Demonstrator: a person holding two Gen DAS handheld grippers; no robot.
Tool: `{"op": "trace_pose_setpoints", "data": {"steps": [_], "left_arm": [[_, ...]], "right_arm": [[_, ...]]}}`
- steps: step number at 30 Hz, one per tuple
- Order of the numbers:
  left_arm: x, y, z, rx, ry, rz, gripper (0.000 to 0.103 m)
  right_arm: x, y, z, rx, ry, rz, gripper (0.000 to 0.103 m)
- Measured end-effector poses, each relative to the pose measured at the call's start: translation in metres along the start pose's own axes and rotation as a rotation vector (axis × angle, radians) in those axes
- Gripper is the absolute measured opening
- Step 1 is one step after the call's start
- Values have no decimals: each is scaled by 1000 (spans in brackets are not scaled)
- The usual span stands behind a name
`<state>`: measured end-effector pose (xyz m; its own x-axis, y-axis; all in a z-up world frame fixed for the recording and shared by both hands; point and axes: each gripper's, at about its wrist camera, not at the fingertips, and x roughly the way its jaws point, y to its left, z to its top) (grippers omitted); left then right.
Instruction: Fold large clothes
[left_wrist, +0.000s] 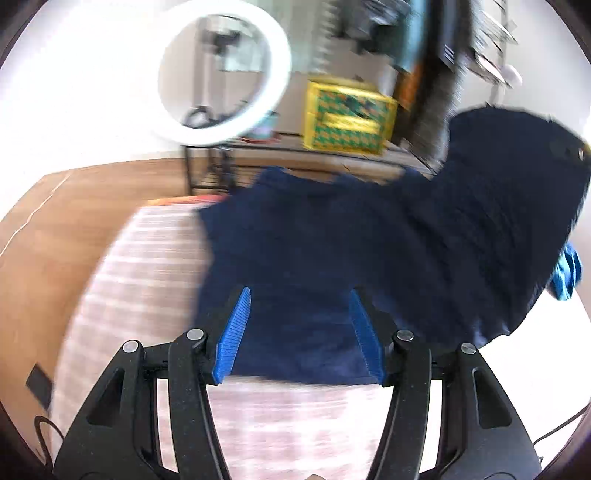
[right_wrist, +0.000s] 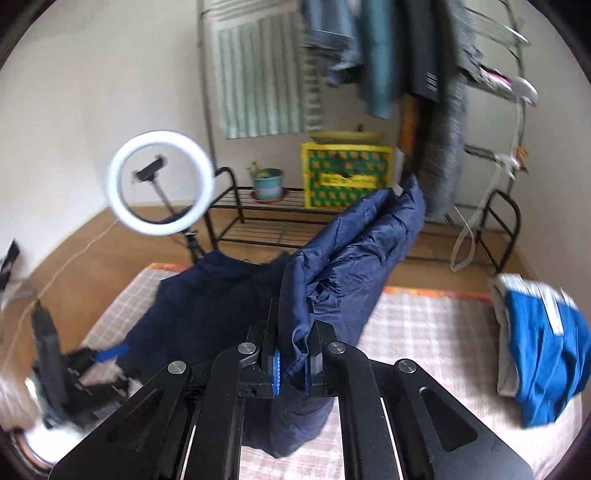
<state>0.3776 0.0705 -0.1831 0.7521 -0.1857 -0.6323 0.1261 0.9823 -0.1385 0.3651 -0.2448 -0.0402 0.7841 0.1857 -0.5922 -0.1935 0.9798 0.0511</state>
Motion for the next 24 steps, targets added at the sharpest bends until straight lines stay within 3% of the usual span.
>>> {"op": "trace_pose_setpoints", "data": {"steps": [5,11,16,24], "left_arm": [[-19,83,-7,-145,-33,83,58],[-34,148,-31,-270,-34,147,58],[-43,175,-46,-313,-41,181,58],[-41,193,-51,-334,-23,195,58]], "right_arm": [[17,57,7,-110,2,27,7],[44,121,7,-192,25,88,6],[84,176,-1,-213,91,161,6],[157,263,-57,-364,264,195,6]]}}
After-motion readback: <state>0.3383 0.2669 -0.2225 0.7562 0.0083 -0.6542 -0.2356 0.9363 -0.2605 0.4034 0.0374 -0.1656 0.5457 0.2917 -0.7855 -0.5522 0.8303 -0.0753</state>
